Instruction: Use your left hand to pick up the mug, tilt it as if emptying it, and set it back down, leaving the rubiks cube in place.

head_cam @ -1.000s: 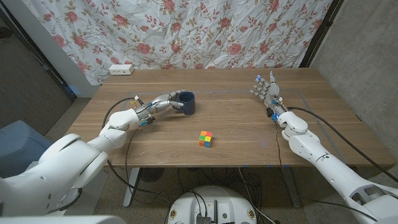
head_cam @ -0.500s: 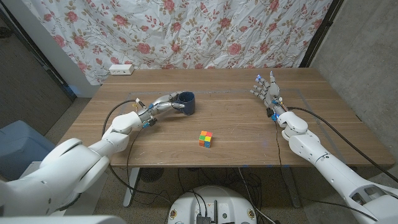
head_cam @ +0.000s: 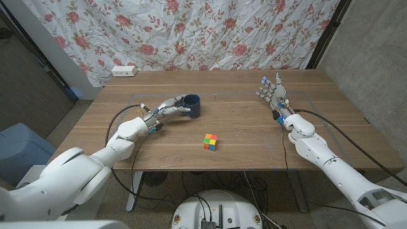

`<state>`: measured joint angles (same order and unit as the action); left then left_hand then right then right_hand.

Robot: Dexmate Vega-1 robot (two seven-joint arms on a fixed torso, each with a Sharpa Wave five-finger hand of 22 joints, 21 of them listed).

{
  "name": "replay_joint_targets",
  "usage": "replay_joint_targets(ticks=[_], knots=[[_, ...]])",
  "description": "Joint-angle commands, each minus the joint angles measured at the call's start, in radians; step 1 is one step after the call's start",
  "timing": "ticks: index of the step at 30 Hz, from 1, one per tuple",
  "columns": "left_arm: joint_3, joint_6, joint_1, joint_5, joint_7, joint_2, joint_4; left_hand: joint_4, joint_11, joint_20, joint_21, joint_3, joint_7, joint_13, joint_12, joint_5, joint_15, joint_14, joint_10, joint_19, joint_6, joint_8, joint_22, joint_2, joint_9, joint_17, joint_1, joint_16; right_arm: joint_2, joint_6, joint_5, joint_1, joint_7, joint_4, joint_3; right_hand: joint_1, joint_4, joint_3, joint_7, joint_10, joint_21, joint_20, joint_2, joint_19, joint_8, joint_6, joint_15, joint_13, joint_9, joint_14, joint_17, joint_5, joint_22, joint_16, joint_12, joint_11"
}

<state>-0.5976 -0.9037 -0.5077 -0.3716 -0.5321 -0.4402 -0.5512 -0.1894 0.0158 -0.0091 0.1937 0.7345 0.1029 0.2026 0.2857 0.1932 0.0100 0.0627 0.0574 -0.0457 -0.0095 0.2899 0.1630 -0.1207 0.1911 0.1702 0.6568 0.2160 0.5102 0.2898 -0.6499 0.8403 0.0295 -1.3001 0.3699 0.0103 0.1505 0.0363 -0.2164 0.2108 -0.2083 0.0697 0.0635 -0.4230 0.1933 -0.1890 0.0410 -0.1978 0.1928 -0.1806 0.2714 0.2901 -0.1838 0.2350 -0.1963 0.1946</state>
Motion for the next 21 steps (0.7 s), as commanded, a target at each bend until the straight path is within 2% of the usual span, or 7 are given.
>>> replay_joint_targets(ticks=[1,10,21], knots=[[-0.005,0.012,-0.028,0.022,0.077,0.0,-0.032,-0.001,-0.002,-0.002,0.006,0.006,0.004,0.007,0.01,0.005,-0.003,0.02,0.023,0.017,0.02,0.013,0.003,-0.004,0.004,0.006,0.02,0.005,0.0,0.0,0.0,0.0,0.0,-0.001,0.0,-0.008,0.007,0.001,-0.006,0.008,-0.006,0.0,0.023,-0.004,0.004,0.002,0.049,-0.004,0.002,-0.006,0.005,0.004,-0.005,0.003,-0.005,-0.003],[-0.016,0.005,-0.012,0.043,0.108,0.016,0.002,0.0,-0.001,-0.004,0.005,0.004,0.006,0.008,0.008,0.005,-0.005,0.03,0.026,0.024,0.023,0.015,0.003,-0.008,0.005,0.006,0.031,0.004,0.0,0.001,0.0,0.0,0.0,0.001,0.0,-0.008,0.007,0.001,-0.006,0.009,-0.006,0.0,0.023,-0.004,0.004,0.001,0.049,-0.004,0.002,-0.006,0.005,0.004,-0.005,0.003,-0.005,-0.002],[-0.029,-0.009,0.035,0.05,0.104,0.051,0.082,0.0,0.002,-0.005,0.001,0.0,0.006,0.009,0.0,0.004,-0.001,0.025,0.015,0.025,0.013,0.012,0.003,-0.013,0.006,0.007,0.041,-0.003,0.0,0.0,0.0,0.0,0.0,0.0,0.0,-0.008,0.007,0.001,-0.006,0.009,-0.006,0.0,0.023,-0.004,0.004,0.001,0.049,-0.004,0.002,-0.006,0.005,0.004,-0.005,0.003,-0.005,-0.001]])
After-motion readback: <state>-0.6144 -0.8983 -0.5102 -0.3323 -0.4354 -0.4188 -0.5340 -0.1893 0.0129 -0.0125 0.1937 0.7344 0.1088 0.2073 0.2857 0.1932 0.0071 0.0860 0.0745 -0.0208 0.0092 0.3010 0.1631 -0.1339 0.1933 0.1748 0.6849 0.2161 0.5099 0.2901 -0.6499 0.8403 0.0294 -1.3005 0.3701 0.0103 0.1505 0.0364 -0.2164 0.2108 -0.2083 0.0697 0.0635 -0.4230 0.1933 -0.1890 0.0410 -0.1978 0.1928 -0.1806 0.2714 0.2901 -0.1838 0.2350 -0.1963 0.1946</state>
